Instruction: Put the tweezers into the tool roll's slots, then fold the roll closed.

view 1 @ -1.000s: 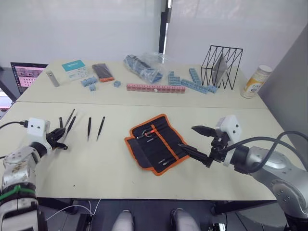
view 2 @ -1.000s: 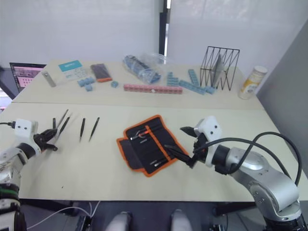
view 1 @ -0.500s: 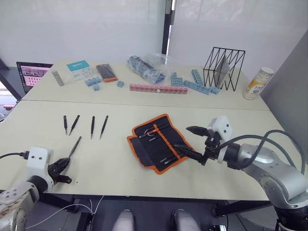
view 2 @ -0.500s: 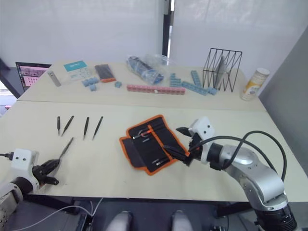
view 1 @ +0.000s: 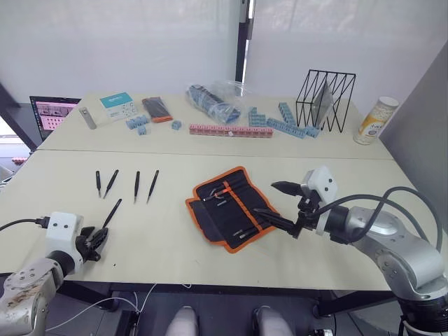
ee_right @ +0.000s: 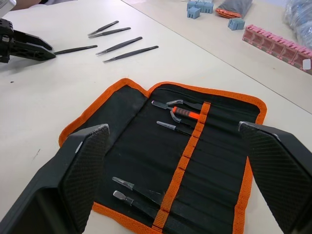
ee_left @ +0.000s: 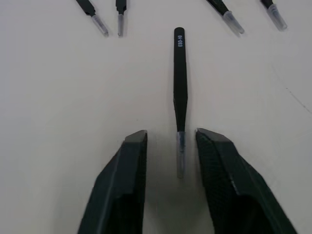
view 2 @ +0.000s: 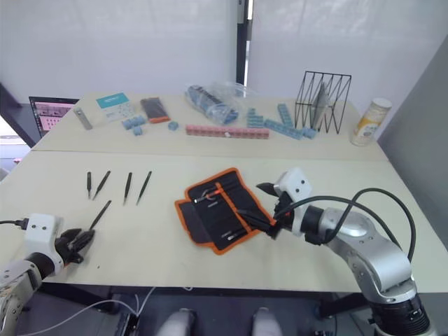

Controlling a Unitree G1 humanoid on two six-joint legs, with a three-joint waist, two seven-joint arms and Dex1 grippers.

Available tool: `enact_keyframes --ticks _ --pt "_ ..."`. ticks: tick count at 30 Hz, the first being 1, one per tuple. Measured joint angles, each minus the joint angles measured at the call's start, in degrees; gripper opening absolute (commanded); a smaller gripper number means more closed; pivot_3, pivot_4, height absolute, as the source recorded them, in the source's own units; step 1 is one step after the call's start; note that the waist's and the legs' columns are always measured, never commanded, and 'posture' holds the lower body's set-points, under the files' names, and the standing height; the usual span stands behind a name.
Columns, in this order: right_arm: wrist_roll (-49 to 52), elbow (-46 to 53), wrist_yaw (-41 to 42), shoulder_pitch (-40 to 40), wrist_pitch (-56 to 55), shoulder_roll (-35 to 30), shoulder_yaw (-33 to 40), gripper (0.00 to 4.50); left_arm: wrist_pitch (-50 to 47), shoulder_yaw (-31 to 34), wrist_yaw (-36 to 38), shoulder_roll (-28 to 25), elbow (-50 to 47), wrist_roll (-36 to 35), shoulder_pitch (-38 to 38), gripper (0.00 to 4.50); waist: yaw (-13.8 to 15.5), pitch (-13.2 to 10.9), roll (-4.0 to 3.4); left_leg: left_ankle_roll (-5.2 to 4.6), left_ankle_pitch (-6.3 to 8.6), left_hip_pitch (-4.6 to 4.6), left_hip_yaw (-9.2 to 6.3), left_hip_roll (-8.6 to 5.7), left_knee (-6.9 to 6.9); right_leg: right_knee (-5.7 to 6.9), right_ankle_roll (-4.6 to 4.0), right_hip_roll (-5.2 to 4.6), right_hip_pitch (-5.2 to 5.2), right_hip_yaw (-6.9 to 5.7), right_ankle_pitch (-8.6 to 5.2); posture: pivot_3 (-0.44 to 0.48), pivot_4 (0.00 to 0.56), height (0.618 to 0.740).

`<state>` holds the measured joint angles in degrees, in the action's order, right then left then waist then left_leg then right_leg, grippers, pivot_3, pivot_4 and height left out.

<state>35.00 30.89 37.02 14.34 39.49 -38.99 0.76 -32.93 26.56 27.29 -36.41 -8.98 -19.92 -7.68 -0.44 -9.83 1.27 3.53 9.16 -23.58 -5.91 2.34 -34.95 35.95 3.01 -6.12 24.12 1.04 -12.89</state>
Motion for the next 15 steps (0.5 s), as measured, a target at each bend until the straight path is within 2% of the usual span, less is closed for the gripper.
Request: enact_keyframes --ticks 15 --pt "-0.24 0.98 -1.3 -1.23 0.0 0.48 0.13 4.5 2.51 -3.08 3.74 -1.28 10.73 0.37 9.37 2.57 0.46 0.0 -0.02 0.03 0.02 -0.08 0.0 -0.01 0.01 -0.05 0.0 -0.01 0.03 0.0 0.0 0.0 0.15 0.737"
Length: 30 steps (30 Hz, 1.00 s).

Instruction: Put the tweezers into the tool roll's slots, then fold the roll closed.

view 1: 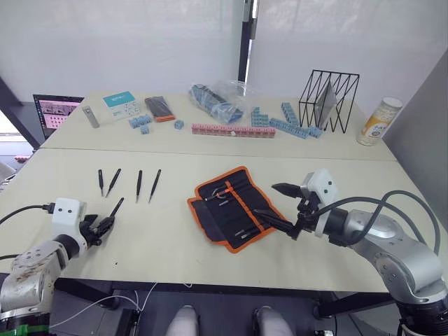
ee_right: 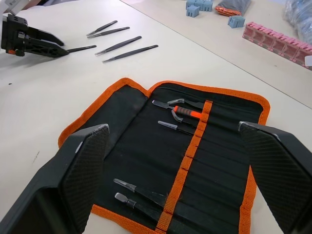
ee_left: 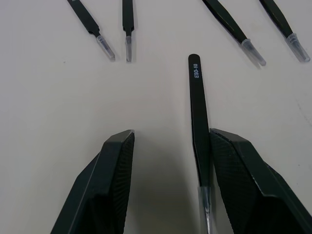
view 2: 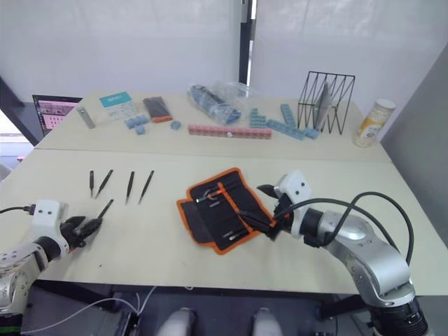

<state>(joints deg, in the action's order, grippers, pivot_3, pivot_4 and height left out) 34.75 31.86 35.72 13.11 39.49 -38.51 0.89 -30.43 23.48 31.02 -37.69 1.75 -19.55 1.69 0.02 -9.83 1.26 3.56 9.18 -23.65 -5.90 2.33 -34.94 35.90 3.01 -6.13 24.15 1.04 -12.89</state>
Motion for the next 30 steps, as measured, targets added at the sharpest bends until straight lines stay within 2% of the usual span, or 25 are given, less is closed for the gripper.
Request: enact_keyframes --ticks 3,8,19,23,27,30 --pt "0.01 0.31 -0.53 -0.33 0.0 0.0 0.17 4.5 0.86 -0.85 0.2 0.48 0.33 0.36 0.32 1.74 0.19 0.0 0.0 0.02 0.01 0.0 0.01 0.0 0.0 -0.02 0.0 0.0 0.0 0.0 0.0 0.0 0.15 0.737" --pt "0.02 0.46 -1.03 -1.05 0.04 -0.02 0.2 4.5 1.64 -2.13 0.22 1.16 1.41 0.93 2.25 0.08 0.63 0.0 0.0 0.01 0.01 -0.06 0.01 -0.03 -0.01 -0.07 0.01 -0.02 0.0 0.0 0.0 0.0 0.15 0.737" --pt "0.22 2.62 -2.63 -2.27 1.11 0.0 0.2 4.5 1.67 -2.34 1.19 0.5 1.24 1.37 2.95 0.03 0.71 0.0 -0.01 0.11 0.07 -0.1 0.01 -0.06 0.0 -0.12 0.02 -0.07 0.02 0.0 0.0 0.0 0.15 0.737" --pt "0.23 3.87 -5.07 -2.85 2.59 1.05 0.2 4.5 -2.37 -2.92 5.29 -2.52 -4.12 -1.52 3.05 0.03 0.47 -0.21 0.39 0.1 0.06 -0.22 0.01 0.01 0.04 -0.13 0.01 -0.04 0.15 -0.06 0.0 0.0 0.15 0.737" --pt "-0.74 5.55 -9.16 -4.63 4.49 3.76 -0.88 4.5 -11.39 -2.91 9.89 -9.12 -13.51 -9.08 9.09 0.03 0.43 -0.4 0.73 -0.02 -0.01 -0.32 0.0 0.05 0.04 -0.15 0.01 -0.01 0.18 -0.09 0.0 0.0 0.15 0.737" --pt "-3.72 5.34 -12.01 -5.22 4.86 4.73 -3.11 3.63 -17.84 -5.16 12.15 -11.94 -18.55 -13.51 13.34 0.0 -0.13 -0.41 0.66 -0.12 -0.07 -0.33 0.03 0.02 0.07 -0.24 0.02 -0.02 0.16 -0.05 0.0 0.0 0.15 0.737"
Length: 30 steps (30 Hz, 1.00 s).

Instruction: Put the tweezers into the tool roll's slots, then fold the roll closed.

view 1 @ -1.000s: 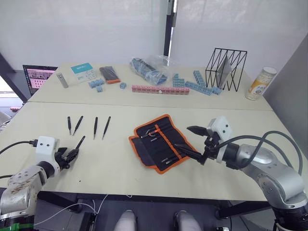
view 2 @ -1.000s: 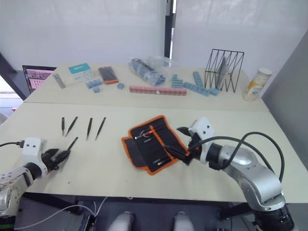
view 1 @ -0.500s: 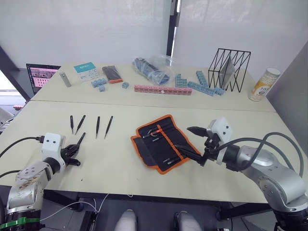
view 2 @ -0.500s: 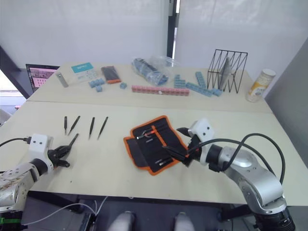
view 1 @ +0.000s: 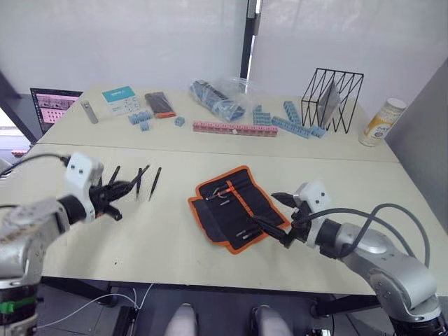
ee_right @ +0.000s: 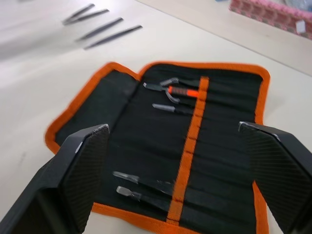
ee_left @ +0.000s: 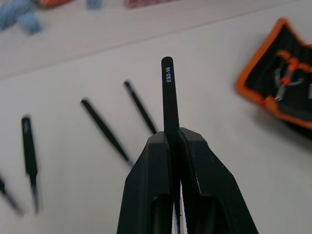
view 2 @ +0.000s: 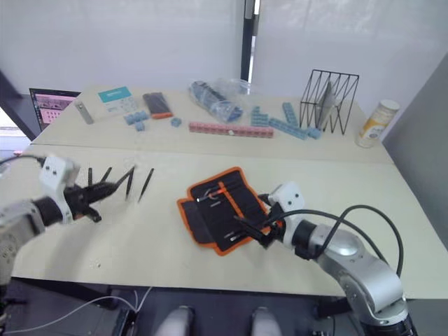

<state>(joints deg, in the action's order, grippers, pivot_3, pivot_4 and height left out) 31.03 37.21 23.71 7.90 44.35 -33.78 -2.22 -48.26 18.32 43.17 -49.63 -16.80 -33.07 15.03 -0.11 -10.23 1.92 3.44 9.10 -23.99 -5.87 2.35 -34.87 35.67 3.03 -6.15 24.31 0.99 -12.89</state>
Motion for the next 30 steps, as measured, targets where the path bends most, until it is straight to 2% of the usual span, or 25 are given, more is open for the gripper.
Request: enact_keyframes --ticks 6,10,11,16,23,30 --pt "-6.52 -3.6 -4.2 0.51 -0.21 4.29 -5.01 1.6 -9.48 -13.67 1.34 3.1 -2.51 -4.0 8.76 0.0 -0.69 -0.05 0.06 -0.04 -0.02 -0.01 -0.02 0.02 0.04 0.11 0.02 0.06 0.03 -0.01 0.01 0.0 0.15 0.737" --pt "-10.39 -7.69 -5.29 0.79 -0.68 6.76 -8.66 0.23 -10.28 -21.2 1.07 6.22 -0.06 -2.11 14.47 0.0 -1.03 -0.05 0.05 -0.05 -0.03 0.0 -0.02 0.01 0.04 0.13 0.04 0.07 0.03 0.0 0.02 0.0 0.15 0.737" --pt "-11.28 -8.76 -5.43 0.78 -1.19 7.4 -8.89 0.01 -10.24 -23.21 0.79 7.49 1.25 -0.9 15.96 0.0 -0.95 -0.05 0.05 -0.05 -0.03 0.0 -0.02 0.0 0.04 0.15 0.04 0.07 0.02 0.01 0.03 0.0 0.15 0.737" --pt "-14.24 -10.94 -6.18 -0.49 -3.92 9.9 -8.93 0.01 -10.05 -30.73 1.49 9.34 6.93 3.27 19.92 0.0 -1.02 -0.05 0.06 -0.05 -0.03 0.0 -0.04 -0.01 0.06 0.18 0.09 0.09 0.03 0.05 0.06 0.0 0.15 0.737" --pt "-17.2 -14.27 -6.6 -3.69 -10.02 14.62 -8.95 0.01 -9.31 -34.34 2.68 12.96 13.09 6.6 24.19 0.0 -0.92 -0.05 0.05 -0.05 -0.02 0.03 -0.08 -0.03 0.06 0.22 0.2 0.11 -0.03 0.07 0.12 0.0 0.15 0.737" --pt "-19.07 -16.14 -6.26 -7.42 -15.35 16.09 -9.03 0.01 -9.48 -36.32 4.85 13.39 13.87 8.52 25.21 0.0 -0.93 -0.03 0.06 -0.04 -0.02 0.21 -0.08 -0.01 0.1 0.23 0.11 0.11 -0.17 0.07 0.06 0.0 0.15 0.737"
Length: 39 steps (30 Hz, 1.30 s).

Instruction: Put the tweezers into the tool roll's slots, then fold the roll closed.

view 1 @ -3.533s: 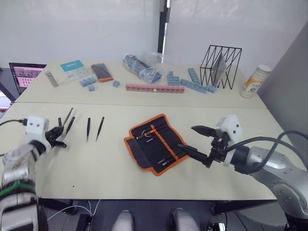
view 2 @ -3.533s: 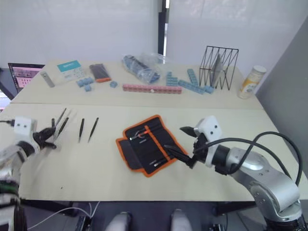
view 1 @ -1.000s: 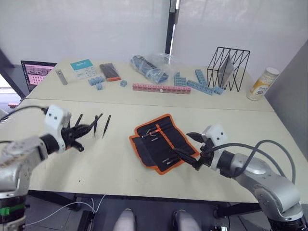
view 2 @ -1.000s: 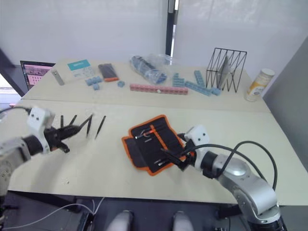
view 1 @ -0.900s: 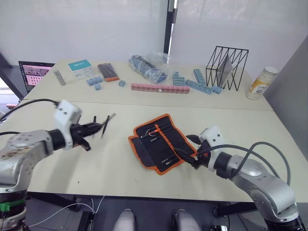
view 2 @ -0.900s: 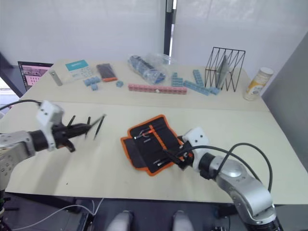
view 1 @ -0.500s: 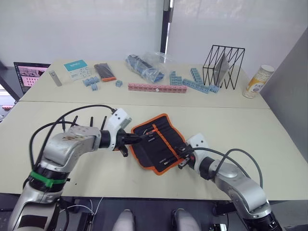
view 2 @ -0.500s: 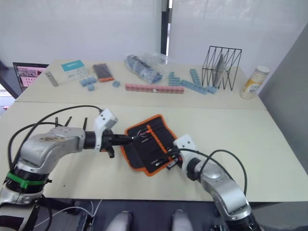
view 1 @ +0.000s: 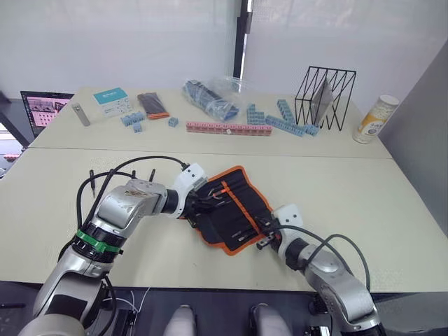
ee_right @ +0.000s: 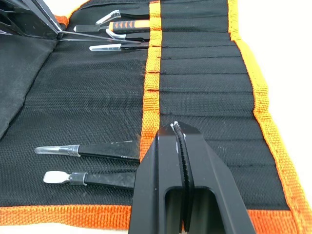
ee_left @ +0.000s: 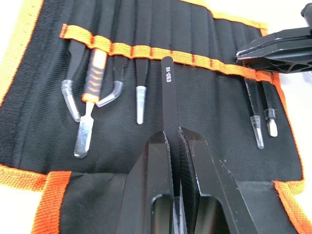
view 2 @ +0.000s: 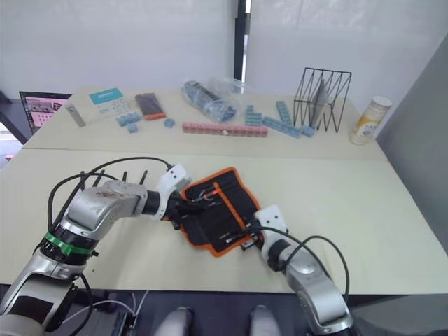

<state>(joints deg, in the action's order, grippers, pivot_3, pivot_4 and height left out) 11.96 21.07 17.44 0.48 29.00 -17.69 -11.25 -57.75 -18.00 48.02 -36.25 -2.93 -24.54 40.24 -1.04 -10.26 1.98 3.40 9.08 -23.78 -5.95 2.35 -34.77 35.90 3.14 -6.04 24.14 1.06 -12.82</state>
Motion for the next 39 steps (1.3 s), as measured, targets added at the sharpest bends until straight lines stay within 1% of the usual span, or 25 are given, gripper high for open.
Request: enact_keyframes --ticks 5,11,18,20,25,33,39 --pt "-0.65 -0.76 0.05 -0.53 -1.36 0.25 0.03 0.01 -1.55 -2.57 0.57 0.4 1.52 1.8 1.3 0.0 0.02 0.08 0.08 0.0 0.0 0.07 0.0 0.02 -0.05 0.01 -0.02 0.01 -0.07 0.0 -0.01 0.0 0.15 0.737" --pt "-1.69 -0.8 0.26 0.81 0.76 0.16 -0.65 0.01 -4.9 -4.73 -0.08 2.98 4.86 4.28 6.45 0.0 0.0 0.25 0.27 0.0 0.0 0.16 0.0 0.04 -0.09 0.0 -0.03 0.02 -0.13 0.0 -0.02 0.0 0.15 0.737" --pt "-1.9 0.1 0.61 1.29 2.95 0.1 -0.68 0.01 -5.53 -5.83 -0.82 4.56 5.19 6.52 6.76 0.0 -0.05 0.29 0.28 0.0 0.0 0.31 0.0 0.06 0.0 0.08 -0.05 0.05 -0.19 0.0 -0.03 0.0 0.15 0.737" --pt "-2.19 0.32 0.6 1.38 3.43 0.1 -0.68 0.01 -5.38 -5.94 -0.9 4.75 5.26 6.79 6.76 0.0 -0.02 0.29 0.28 0.0 0.0 0.32 0.0 0.06 -0.01 0.08 -0.05 0.05 -0.2 -0.01 -0.03 0.0 0.15 0.737" --pt "-3.85 1.23 0.57 1.68 5.35 -0.35 -1.01 0.01 -4.4 -6.75 -1.53 7.64 8.12 8.83 7.71 0.0 0.12 0.37 0.32 0.0 0.0 0.48 0.0 0.06 -0.03 0.04 -0.06 0.05 -0.43 -0.01 -0.04 0.0 0.15 0.737" --pt "-5.74 2.38 0.52 1.73 7.47 -0.33 -1.61 0.01 1.92 -8.77 -1.58 12.93 16.03 13.4 10.72 0.0 0.24 0.48 0.3 0.02 0.02 0.72 -0.01 0.06 -0.03 -0.2 -0.04 0.04 -0.83 -0.02 -0.16 0.0 0.15 0.737" --pt "-6.61 2.8 0.53 1.7 7.98 -0.28 -1.76 0.01 2.62 -8.17 -1.5 15.38 18.88 14.64 11.55 0.0 0.29 0.52 0.27 0.02 0.02 0.73 -0.02 0.05 -0.03 -0.24 -0.02 0.04 -0.87 -0.03 -0.19 0.0 0.15 0.737"
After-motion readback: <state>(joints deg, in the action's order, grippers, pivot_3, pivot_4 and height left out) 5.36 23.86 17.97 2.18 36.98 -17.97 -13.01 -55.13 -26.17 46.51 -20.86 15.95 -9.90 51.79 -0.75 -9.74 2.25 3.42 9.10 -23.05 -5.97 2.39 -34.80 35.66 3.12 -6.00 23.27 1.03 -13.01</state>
